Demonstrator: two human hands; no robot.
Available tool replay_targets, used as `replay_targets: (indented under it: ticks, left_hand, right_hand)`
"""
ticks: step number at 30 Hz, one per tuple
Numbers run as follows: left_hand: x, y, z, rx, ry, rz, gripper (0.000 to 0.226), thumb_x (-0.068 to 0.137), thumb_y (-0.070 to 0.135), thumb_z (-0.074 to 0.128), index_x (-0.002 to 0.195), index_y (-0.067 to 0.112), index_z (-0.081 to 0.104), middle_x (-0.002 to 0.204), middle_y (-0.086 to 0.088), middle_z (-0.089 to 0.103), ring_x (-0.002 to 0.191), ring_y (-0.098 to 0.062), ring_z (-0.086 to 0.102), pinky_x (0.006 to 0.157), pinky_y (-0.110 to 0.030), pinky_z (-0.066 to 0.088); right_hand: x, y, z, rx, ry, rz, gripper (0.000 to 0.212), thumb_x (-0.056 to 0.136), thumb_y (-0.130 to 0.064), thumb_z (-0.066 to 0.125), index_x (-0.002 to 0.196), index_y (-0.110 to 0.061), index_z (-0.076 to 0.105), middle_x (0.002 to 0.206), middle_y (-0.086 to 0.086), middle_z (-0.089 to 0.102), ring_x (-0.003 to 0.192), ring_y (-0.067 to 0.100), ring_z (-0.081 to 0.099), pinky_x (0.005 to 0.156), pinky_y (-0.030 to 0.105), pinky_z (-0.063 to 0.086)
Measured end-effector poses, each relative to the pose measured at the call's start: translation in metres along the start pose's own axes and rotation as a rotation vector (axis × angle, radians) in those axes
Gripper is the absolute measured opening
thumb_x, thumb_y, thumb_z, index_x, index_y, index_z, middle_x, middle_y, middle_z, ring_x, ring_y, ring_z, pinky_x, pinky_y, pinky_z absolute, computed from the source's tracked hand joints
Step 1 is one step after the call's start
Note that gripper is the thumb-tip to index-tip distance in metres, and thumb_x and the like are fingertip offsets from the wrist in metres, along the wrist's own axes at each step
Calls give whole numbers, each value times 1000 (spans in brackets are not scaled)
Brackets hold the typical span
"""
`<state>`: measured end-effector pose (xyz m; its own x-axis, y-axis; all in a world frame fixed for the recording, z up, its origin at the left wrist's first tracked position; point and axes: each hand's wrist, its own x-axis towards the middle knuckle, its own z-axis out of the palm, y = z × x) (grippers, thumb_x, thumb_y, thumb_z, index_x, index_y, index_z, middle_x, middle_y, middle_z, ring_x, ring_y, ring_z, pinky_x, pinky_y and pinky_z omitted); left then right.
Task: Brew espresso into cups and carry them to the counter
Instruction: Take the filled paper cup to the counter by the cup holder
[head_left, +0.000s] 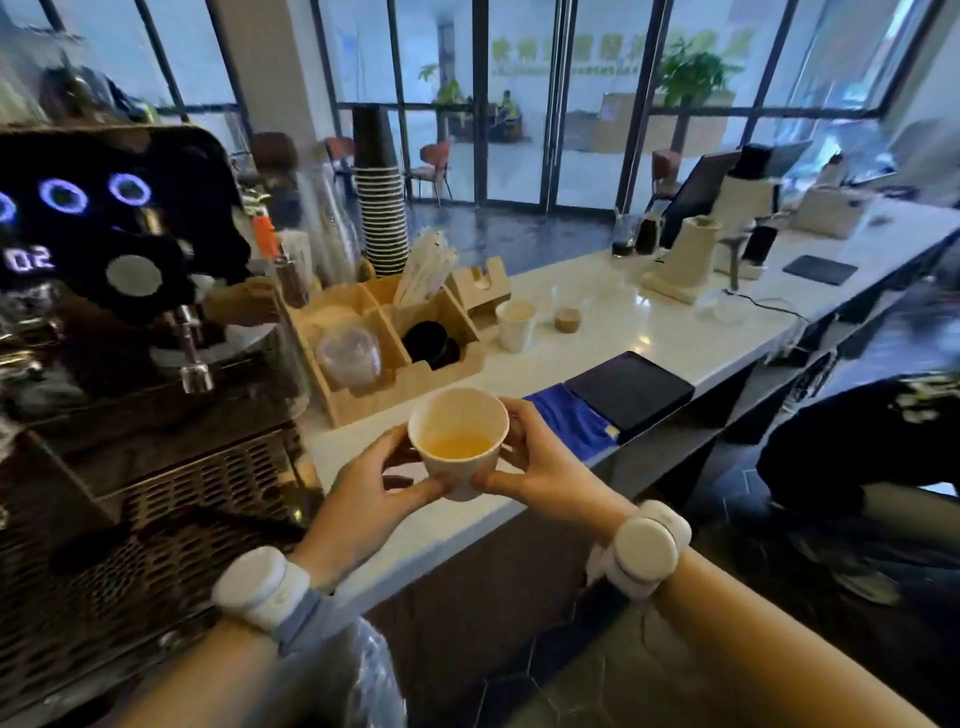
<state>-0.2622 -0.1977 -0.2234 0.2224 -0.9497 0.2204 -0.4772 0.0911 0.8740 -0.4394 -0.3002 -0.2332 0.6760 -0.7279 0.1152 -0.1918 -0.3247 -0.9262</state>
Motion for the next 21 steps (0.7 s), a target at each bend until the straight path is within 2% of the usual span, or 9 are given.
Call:
replay_targets:
  ticks: [3,6,8,12,13,15,17,19,21]
  left_hand:
    - [28,6,37,13,13,21,57,78,25,73,129,24,49,122,6,61,110,-8,57,90,-33,53]
    - [56,14,72,31,-1,49,60,79,28,72,134,24,47,124,9,59,110,-6,57,88,-26,52]
    - [76,19,92,24,-20,59,61,79,29,72,135,23,46,124,11,59,110,-5,56,86,-24,51]
    - [106,20,116,-15,-72,72,62,77,30,74,133,25,48,122,11,60,110,-4,57,86,-27,53]
    - [116,22,123,-27,-87,75,63,75,34,74,132,26,48,121,13,61,109,-2,57,85,-26,53]
    - [142,17,142,-38,-119,72,66,71,41,72,131,27,49,119,15,61,109,1,57,85,-24,52]
    - [158,16,151,-70,-139,68,64,70,42,73,128,29,50,116,19,63,108,1,58,84,-23,53]
    - [188,9,168,-94,-168,73,61,69,43,75,125,36,51,111,24,64,108,3,58,80,-18,53]
    - [209,8,177,-94,-172,87,59,69,43,75,122,41,50,112,27,62,108,4,57,78,-13,50]
  right_hand:
    - [3,15,-40,2,15,14,75,78,-11,74,135,-22,27,135,-8,42,127,8,42,103,24,40]
    - [8,32,-80,50,34,29,75,77,-4,73,134,-21,28,135,-3,43,127,11,43,97,17,44]
    - [13,44,-106,57,45,34,74,77,-3,72,133,-25,28,131,-9,43,125,9,44,91,13,45]
    - [22,62,-138,56,62,32,74,76,-6,73,130,-33,30,126,-16,44,120,7,47,87,12,48]
    - [25,68,-147,59,68,30,74,75,-8,73,129,-35,30,126,-15,44,120,9,47,89,15,49]
    - [36,83,-170,66,95,33,74,71,-13,74,126,-40,32,127,-13,45,123,14,47,97,30,49]
    - [42,89,-183,79,97,45,74,69,-15,74,123,-45,34,128,-10,46,125,17,47,99,40,48]
    - [59,104,-203,87,111,43,72,72,-10,73,123,-43,34,129,-7,46,125,19,48,97,41,49]
    - [69,113,-218,92,120,43,72,74,-4,73,122,-41,34,129,-7,45,123,18,49,95,35,51]
